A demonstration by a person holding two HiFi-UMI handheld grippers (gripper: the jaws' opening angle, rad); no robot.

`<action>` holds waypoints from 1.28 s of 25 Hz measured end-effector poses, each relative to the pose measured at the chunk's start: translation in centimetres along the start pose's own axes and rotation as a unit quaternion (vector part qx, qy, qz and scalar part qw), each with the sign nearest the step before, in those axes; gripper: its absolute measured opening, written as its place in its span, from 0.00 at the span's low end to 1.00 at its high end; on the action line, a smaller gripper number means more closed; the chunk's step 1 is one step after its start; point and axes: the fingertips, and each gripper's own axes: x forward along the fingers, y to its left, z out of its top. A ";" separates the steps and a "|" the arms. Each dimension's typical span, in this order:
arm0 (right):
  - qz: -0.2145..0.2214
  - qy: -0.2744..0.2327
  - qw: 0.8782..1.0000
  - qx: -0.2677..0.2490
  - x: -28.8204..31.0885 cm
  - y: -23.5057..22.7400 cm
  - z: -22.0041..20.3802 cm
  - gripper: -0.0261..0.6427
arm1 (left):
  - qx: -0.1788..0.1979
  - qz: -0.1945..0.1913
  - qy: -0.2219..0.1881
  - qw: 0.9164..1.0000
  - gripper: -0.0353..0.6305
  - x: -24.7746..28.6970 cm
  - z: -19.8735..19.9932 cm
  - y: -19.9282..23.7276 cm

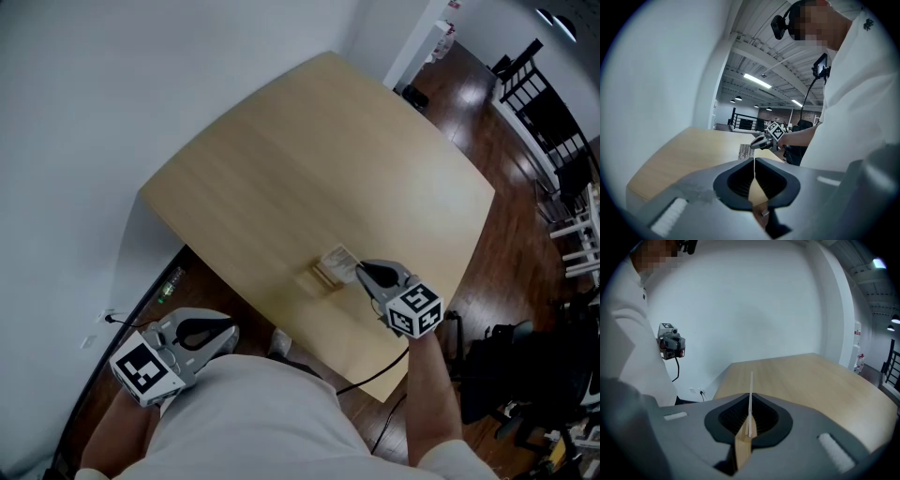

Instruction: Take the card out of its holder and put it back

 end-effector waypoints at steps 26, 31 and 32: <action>-0.013 0.027 0.999 0.016 2.9 -0.3 -4.4 0.08 | 0.003 -0.008 0.007 1.000 0.07 -1.3 0.1 1.5; -0.072 0.015 0.997 0.032 2.3 -0.7 -3.6 0.18 | 0.012 -0.033 0.011 0.999 0.07 -2.4 0.3 1.7; -0.089 0.011 0.995 0.037 2.0 -0.7 -3.3 0.20 | 0.016 -0.039 0.012 0.999 0.07 -2.7 0.2 1.7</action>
